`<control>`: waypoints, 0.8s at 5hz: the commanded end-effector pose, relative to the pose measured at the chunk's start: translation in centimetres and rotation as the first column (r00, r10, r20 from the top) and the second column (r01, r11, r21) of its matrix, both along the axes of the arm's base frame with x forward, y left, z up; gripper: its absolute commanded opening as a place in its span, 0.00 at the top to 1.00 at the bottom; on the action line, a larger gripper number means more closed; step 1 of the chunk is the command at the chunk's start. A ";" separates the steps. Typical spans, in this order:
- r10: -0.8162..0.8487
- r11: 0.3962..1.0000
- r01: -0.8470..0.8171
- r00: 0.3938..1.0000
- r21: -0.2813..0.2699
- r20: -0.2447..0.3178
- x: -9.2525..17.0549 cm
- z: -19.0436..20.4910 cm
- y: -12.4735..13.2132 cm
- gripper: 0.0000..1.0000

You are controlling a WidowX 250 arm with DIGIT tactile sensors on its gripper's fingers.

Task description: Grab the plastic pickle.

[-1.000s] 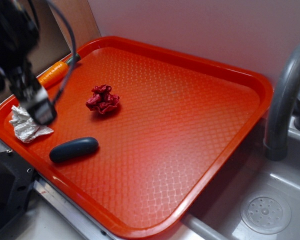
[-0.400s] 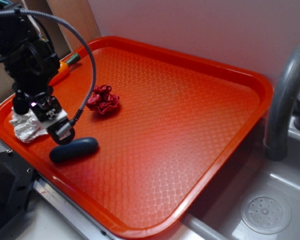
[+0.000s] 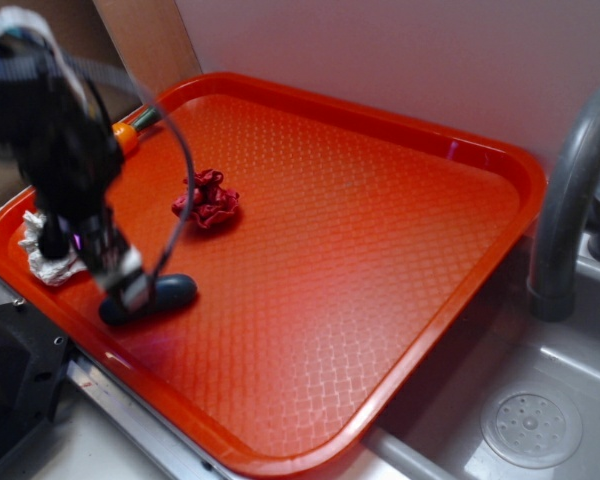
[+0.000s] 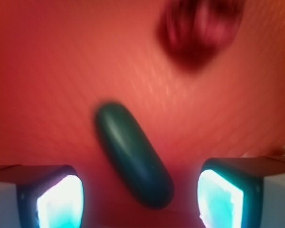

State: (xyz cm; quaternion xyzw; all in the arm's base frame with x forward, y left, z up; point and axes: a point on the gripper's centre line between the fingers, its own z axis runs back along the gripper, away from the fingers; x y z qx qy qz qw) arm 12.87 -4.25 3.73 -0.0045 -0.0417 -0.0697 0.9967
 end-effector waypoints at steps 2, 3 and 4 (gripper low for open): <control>-0.041 0.998 0.043 0.998 0.036 -0.037 1.2 -3.0 -2.5 1.00; -0.013 1.000 0.013 1.000 0.017 -0.024 2.3 0.0 -2.0 1.00; 0.100 0.994 -0.101 0.995 -0.038 -0.026 5.1 5.0 -1.5 1.00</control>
